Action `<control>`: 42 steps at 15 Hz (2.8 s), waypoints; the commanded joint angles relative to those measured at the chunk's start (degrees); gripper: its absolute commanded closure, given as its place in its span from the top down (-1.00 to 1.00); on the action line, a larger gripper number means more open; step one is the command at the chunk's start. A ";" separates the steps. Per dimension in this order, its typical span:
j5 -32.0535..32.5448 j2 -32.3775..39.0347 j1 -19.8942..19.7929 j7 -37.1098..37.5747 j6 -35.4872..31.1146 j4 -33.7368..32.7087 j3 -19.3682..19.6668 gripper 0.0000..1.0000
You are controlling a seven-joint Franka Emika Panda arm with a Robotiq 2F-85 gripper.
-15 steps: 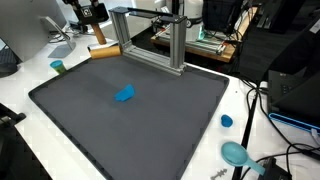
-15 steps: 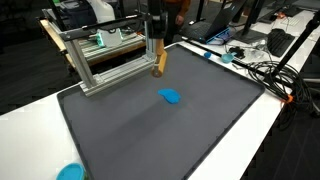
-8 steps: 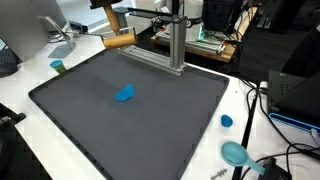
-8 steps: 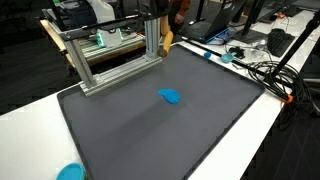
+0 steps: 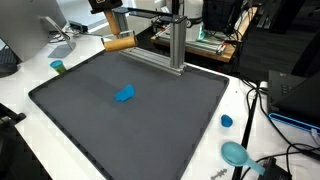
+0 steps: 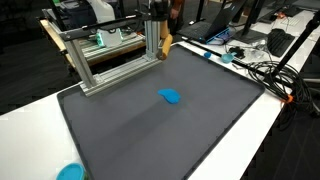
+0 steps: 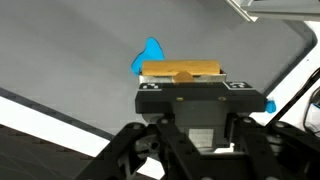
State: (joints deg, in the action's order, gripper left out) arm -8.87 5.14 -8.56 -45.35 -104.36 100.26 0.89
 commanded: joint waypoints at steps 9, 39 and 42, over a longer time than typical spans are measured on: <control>6.09 -3.31 3.61 31.95 7.25 -0.65 0.60 -0.57; 6.08 -28.92 9.04 42.70 -4.72 30.73 0.18 -0.57; 7.94 -31.78 9.40 40.66 -3.85 33.08 -0.24 -0.57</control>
State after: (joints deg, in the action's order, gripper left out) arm -1.16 -21.95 0.36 -2.39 -107.80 129.53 0.62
